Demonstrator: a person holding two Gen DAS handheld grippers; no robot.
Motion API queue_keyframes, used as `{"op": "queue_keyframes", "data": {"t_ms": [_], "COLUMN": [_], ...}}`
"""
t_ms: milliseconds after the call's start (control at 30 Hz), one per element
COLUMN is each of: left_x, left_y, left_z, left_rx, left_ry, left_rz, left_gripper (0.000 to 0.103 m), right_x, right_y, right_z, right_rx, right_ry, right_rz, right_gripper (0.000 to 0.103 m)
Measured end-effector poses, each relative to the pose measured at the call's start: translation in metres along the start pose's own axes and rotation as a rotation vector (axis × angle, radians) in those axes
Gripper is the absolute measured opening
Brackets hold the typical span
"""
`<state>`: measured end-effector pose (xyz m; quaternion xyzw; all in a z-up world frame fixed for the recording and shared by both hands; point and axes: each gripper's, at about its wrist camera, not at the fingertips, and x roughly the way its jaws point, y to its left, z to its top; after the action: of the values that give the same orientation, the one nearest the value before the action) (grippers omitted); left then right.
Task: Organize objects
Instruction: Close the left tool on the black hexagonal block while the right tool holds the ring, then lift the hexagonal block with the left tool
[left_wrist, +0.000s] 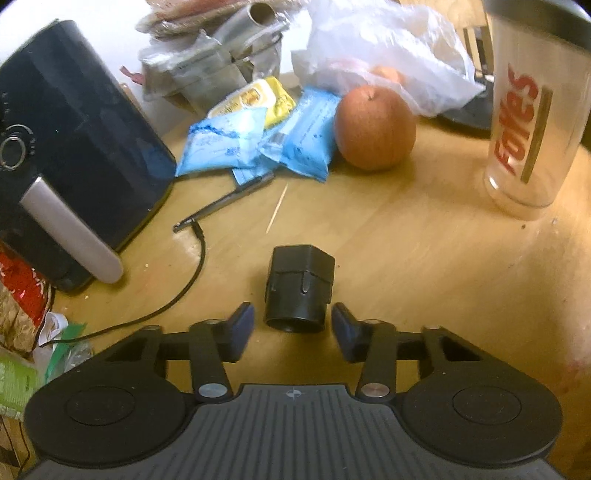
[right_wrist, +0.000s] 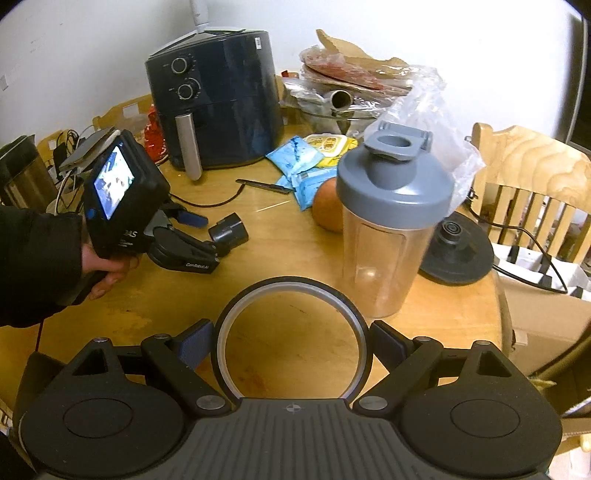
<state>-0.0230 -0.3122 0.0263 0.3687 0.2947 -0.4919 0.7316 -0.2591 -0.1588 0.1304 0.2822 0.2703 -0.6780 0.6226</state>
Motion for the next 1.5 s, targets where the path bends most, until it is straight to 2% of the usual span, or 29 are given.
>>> {"op": "queue_keyframes", "data": {"t_ms": [33, 367, 767, 933, 1500], "left_x": [0.001, -0.025, -0.057, -0.077, -0.155], "left_y": [-0.001, 0.007, 0.028, 0.037, 0.050], "left_z": [0.000, 0.000, -0.015, -0.020, -0.044], "left_rx": [0.005, -0.025, -0.174, -0.244, -0.321], "left_ry": [0.000, -0.044, -0.058, -0.080, -0.166], "left_rz": [-0.003, -0.045, -0.142, -0.174, -0.216], "left_gripper": [0.038, 0.037, 0.037, 0.037, 0.037], "right_x": [0.000, -0.002, -0.004, -0.006, -0.016], "right_y": [-0.001, 0.000, 0.017, 0.023, 0.046], "right_z": [-0.001, -0.001, 0.001, 0.000, 0.000], "right_rx": [0.012, 0.059, 0.073, 0.074, 0.094], "right_ry": [0.002, 0.001, -0.012, -0.017, -0.048], "right_rz": [-0.010, -0.041, -0.047, -0.039, -0.049], "right_gripper": [0.091, 0.091, 0.091, 0.091, 0.091]}}
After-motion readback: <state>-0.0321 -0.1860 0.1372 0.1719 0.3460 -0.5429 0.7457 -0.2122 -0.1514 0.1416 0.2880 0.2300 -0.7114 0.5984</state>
